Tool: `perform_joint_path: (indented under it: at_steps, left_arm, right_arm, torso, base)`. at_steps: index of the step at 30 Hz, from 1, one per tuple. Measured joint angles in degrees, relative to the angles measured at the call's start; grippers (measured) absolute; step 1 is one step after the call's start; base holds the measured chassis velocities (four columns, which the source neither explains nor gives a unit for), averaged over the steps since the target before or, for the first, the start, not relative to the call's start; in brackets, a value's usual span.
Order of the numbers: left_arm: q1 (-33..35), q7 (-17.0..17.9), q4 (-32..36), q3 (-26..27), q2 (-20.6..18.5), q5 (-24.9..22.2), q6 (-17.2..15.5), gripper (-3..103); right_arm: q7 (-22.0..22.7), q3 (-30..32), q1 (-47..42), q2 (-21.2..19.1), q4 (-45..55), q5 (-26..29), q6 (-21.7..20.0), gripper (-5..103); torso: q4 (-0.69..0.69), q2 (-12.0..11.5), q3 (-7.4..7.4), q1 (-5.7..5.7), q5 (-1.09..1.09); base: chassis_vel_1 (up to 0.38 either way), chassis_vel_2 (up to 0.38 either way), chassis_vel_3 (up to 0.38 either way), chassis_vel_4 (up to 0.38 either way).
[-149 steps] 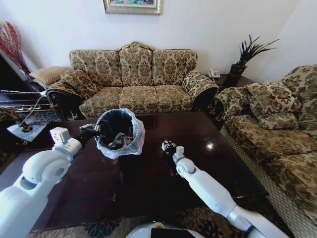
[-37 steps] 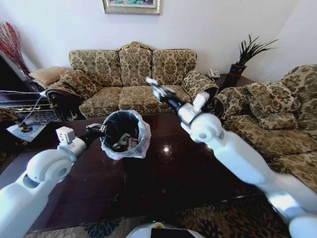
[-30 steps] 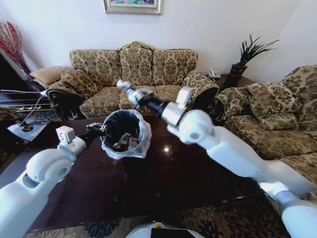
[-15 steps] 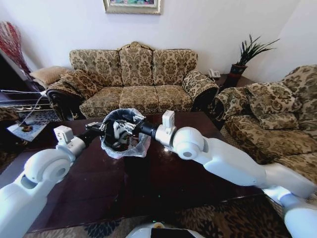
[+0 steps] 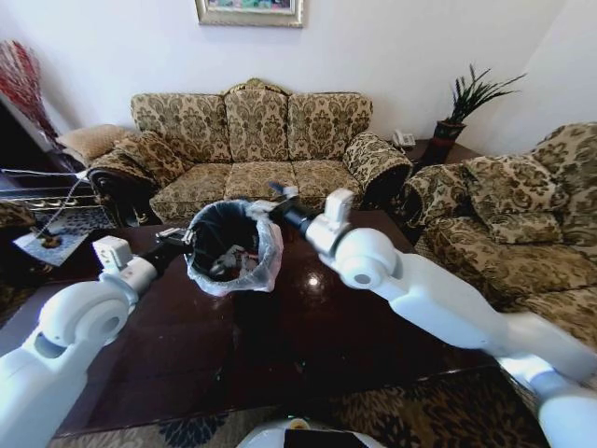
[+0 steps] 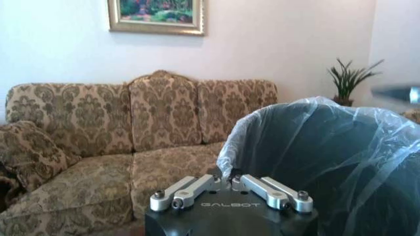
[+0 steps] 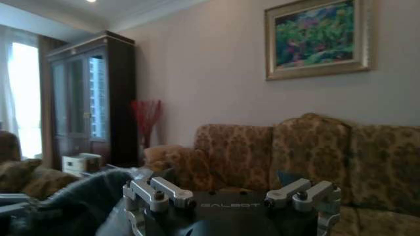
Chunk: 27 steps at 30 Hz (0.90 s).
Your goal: Move to the front of the table and place the trash on the table into the trash bin.
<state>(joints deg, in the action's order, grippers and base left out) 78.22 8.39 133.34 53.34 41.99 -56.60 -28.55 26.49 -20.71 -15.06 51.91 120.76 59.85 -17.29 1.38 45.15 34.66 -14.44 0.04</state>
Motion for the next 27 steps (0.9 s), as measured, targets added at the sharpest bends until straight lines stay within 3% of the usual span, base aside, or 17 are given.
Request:
perform_joint_path:
  at_steps: [4, 5, 7, 13, 21, 27]
  left_arm:
    - [0.0, -0.4, 1.0, 0.5, 3.4, 1.1, 0.1, 3]
    - [0.0, -0.4, 1.0, 0.5, 3.4, 1.1, 0.1, 3]
    - [0.1, -1.5, 1.8, 0.6, 6.2, 2.7, 0.4, 3]
    - [0.1, -2.5, 2.8, -0.1, 11.2, 5.6, 1.2, 3]
    - [1.5, -3.3, 4.0, 0.1, 13.9, 7.1, 1.6, 3]
    - [3.7, -3.3, 4.0, 1.8, 11.8, 6.8, 2.4, 3]
  right_arm:
    - [0.9, 10.0, -16.7, -6.4, 1.2, -5.3, -1.3, 100]
    - [0.9, 10.0, -16.7, -6.4, 1.2, -5.3, -1.3, 100]
    - [1.3, 18.4, -27.6, -9.3, 3.9, -7.1, -3.1, 100]
    - [3.2, 30.5, -45.5, -10.1, 11.5, -8.9, -5.8, 100]
    - [3.1, 35.1, -54.1, -9.4, 14.3, -11.9, -6.0, 100]
    - [2.7, 35.1, -56.5, -7.3, 15.6, -14.5, -5.9, 100]
  torso:
    - [-0.04, 0.0, 0.01, 0.00, 0.02]
    - [-0.04, 0.0, 0.01, 0.00, 0.02]
    - [-0.02, 0.0, 0.00, 0.01, -0.02]
    - [-0.01, 0.0, -0.01, 0.01, -0.03]
    - [-0.01, 0.0, 0.00, 0.00, -0.02]
    - [0.00, 0.0, 0.01, -0.02, -0.03]
  base:
    - [0.000, 0.000, 0.000, 0.000]
    - [0.000, 0.000, 0.000, 0.000]
    - [0.000, 0.000, 0.000, 0.000]
    - [0.000, 0.000, 0.000, 0.000]
    - [0.042, -0.028, -0.036, 0.029]
    - [0.163, -0.165, -0.166, 0.190]
